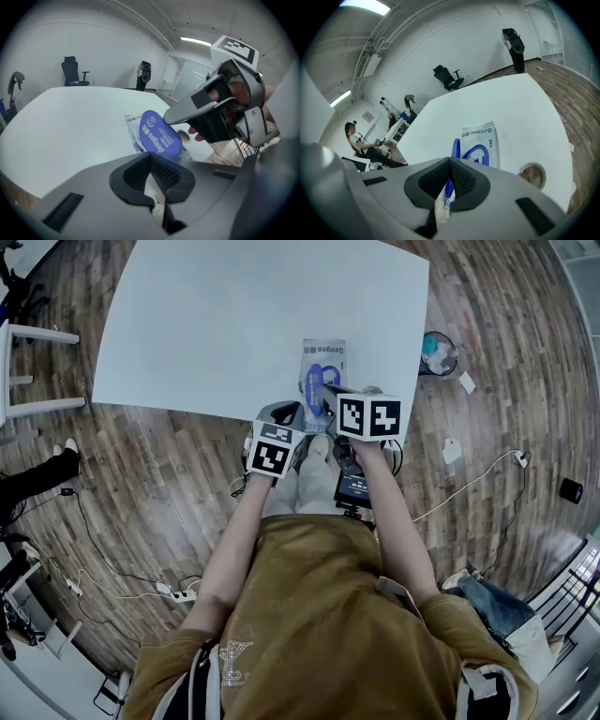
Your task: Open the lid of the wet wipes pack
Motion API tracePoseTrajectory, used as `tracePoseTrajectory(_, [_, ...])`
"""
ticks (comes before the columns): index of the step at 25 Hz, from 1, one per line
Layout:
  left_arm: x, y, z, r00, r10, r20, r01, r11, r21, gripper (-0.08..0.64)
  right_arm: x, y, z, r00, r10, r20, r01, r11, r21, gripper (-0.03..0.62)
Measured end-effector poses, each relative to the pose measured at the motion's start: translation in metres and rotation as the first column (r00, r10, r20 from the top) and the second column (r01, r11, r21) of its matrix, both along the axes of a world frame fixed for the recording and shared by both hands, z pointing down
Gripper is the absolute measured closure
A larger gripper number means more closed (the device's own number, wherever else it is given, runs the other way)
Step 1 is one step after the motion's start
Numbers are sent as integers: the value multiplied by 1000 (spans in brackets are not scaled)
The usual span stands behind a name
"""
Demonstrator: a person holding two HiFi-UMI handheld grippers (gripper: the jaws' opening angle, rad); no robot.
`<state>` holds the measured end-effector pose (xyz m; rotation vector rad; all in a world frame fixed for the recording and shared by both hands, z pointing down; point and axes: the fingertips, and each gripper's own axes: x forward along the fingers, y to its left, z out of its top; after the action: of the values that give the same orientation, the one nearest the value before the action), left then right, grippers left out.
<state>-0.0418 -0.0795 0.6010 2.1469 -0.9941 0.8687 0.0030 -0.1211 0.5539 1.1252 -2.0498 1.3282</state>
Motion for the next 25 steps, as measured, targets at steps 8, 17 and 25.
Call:
tracePoseTrajectory(8, [-6, -8, -6, 996, -64, -67, 66, 998, 21, 558, -10, -1, -2, 999, -10, 32, 10, 1000, 22, 583])
tracePoseTrajectory(17, [-22, -20, -17, 987, -136, -85, 142, 988, 68, 558, -29, -2, -7, 997, -33, 72, 30, 998, 54, 583])
tracePoseTrajectory(25, [-38, -32, -25, 976, -192, -98, 202, 974, 102, 558, -56, -4, -7, 990, -75, 118, 61, 992, 114, 583])
